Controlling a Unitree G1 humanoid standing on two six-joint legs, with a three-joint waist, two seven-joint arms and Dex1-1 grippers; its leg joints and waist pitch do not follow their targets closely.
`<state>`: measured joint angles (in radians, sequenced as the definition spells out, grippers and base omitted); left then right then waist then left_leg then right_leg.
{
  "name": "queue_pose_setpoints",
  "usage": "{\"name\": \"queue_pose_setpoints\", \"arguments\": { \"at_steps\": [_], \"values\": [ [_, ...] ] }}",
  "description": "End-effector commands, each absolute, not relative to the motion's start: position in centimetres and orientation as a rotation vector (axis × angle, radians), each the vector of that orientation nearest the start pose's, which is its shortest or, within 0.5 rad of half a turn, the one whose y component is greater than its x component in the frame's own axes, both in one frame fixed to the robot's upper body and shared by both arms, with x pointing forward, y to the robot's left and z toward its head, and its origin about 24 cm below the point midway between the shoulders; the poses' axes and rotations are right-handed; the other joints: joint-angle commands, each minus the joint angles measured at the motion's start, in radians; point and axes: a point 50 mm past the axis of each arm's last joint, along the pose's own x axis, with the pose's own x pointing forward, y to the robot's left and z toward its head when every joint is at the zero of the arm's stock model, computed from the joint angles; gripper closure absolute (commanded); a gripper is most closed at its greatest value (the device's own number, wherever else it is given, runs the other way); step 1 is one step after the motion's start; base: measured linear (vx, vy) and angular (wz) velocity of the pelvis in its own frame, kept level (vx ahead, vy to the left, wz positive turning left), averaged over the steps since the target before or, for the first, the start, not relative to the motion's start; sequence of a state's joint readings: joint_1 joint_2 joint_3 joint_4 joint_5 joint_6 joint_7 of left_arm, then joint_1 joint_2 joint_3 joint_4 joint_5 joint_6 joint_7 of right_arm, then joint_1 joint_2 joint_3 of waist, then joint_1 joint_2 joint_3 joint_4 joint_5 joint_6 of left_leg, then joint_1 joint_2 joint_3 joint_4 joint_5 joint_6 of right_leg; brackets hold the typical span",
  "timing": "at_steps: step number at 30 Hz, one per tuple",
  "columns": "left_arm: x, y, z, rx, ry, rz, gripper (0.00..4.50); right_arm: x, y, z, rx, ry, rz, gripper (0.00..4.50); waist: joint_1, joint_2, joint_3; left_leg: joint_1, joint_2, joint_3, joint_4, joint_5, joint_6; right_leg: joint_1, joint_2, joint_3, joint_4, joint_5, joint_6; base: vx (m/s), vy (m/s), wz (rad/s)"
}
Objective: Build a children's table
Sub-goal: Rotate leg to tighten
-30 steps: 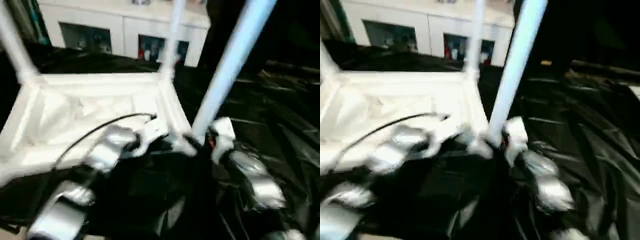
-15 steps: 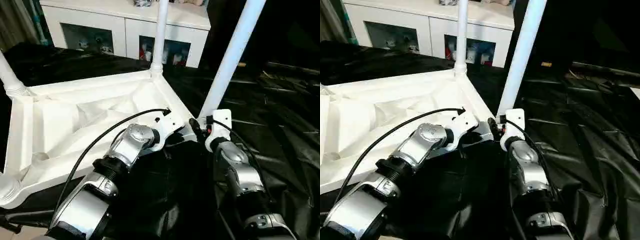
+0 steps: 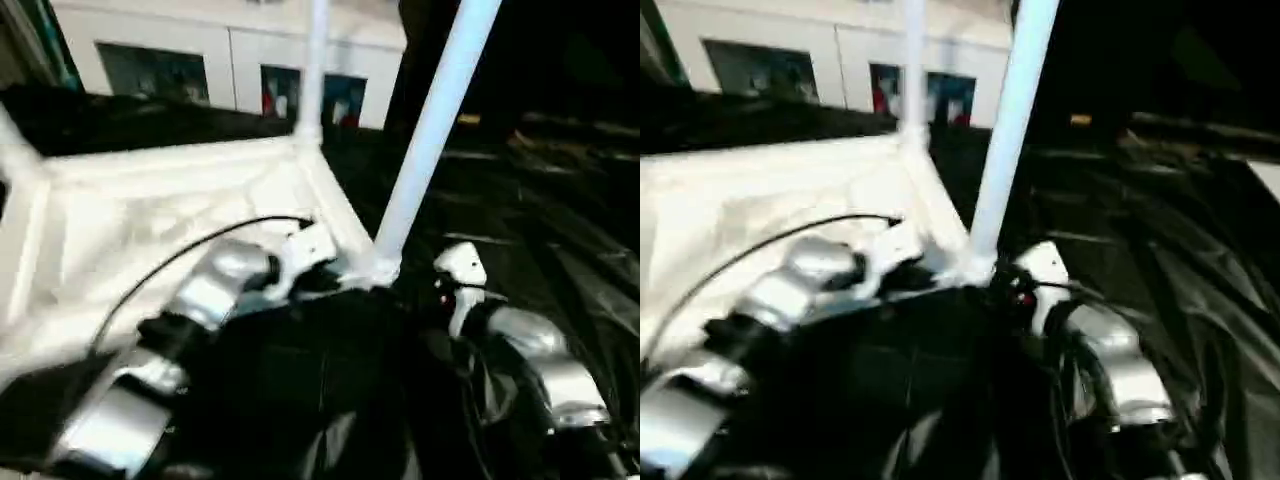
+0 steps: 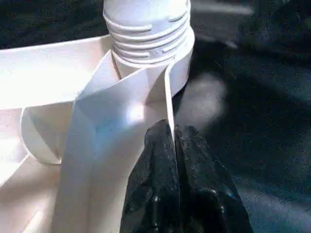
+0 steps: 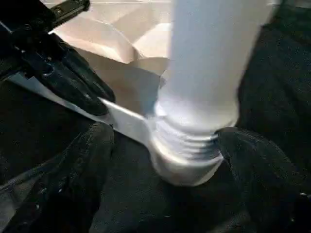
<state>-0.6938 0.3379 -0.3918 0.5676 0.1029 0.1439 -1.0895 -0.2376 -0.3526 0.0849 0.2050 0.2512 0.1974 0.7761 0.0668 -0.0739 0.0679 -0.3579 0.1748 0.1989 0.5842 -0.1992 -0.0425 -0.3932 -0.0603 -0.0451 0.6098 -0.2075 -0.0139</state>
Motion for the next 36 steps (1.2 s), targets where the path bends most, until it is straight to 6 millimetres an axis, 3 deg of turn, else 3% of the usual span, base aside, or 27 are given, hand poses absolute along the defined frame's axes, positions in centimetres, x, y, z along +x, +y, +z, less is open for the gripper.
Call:
{"name": "queue_pose_setpoints", "arguments": {
  "at_steps": [1,5,6,9,10,12,22,32,36],
  "values": [
    [31.2,9.7,5.3,0.600,0.515,-1.458,4.50,28.0,-16.4,5.3,-0.043,0.212,0.873,0.70,0.008,0.003,-0.059,0.007,0.071,-0.031,-0.067,-0.082,0.075,0.046,-0.098,0.055,-0.058,-0.021,-0.254,0.000,0.000,0.00],
    [31.1,9.9,5.6,0.611,0.507,-1.465,4.50,27.8,-16.1,5.4,-0.054,0.224,0.907,0.70,0.018,0.006,-0.061,0.014,0.071,-0.024,-0.059,-0.050,0.095,0.040,-0.093,0.054,-0.048,0.064,-0.288,0.000,0.000,0.00],
    [30.9,10.1,5.6,0.610,0.512,-1.476,4.50,27.8,-16.0,5.4,-0.063,0.232,0.928,0.70,0.026,0.003,-0.058,0.016,0.072,-0.022,-0.061,-0.056,0.093,0.037,-0.093,0.053,-0.049,0.047,-0.287,0.000,0.000,0.00],
    [30.7,10.2,5.7,0.611,0.516,-1.486,4.50,27.8,-15.8,5.2,-0.069,0.241,0.945,0.70,0.024,0.002,-0.056,0.011,0.071,-0.025,-0.064,-0.086,0.076,0.041,-0.097,0.053,-0.054,-0.013,-0.273,0.000,0.000,0.00],
    [30.6,10.2,5.8,0.609,0.517,-1.491,4.50,27.7,-15.6,5.1,-0.071,0.252,0.968,0.70,0.022,-0.004,-0.055,0.010,0.070,-0.024,-0.064,-0.099,0.068,0.041,-0.097,0.054,-0.056,-0.036,-0.266,0.000,0.000,0.00],
    [30.5,10.3,5.8,0.606,0.518,-1.490,4.50,27.7,-15.5,5.0,-0.071,0.263,0.986,0.88,0.022,-0.002,-0.054,0.010,0.071,-0.025,-0.065,-0.103,0.061,0.040,-0.098,0.055,-0.057,-0.056,-0.256,0.000,0.000,0.00],
    [30.4,10.4,5.9,0.598,0.522,-1.479,4.50,27.8,-15.5,4.9,-0.075,0.277,0.998,1.70,0.022,-0.005,-0.058,0.008,0.066,-0.024,-0.059,-0.049,0.082,0.043,-0.094,0.054,-0.048,0.006,-0.257,0.000,0.000,0.00],
    [30.2,10.7,5.6,0.604,0.550,-1.479,4.50,27.5,-15.5,4.3,-0.080,0.294,1.001,1.80,0.022,-0.003,-0.058,0.009,0.066,-0.025,-0.058,-0.047,0.083,0.043,-0.093,0.053,-0.047,0.009,-0.261,0.000,0.000,0.00],
    [30.6,10.4,5.4,0.572,0.553,-1.419,4.50,27.9,-15.9,3.5,-0.010,0.301,0.880,1.80,0.021,-0.002,-0.055,0.010,0.066,-0.024,-0.059,-0.071,0.073,0.040,-0.094,0.053,-0.053,-0.028,-0.263,0.000,0.000,0.00]
  ]
}}
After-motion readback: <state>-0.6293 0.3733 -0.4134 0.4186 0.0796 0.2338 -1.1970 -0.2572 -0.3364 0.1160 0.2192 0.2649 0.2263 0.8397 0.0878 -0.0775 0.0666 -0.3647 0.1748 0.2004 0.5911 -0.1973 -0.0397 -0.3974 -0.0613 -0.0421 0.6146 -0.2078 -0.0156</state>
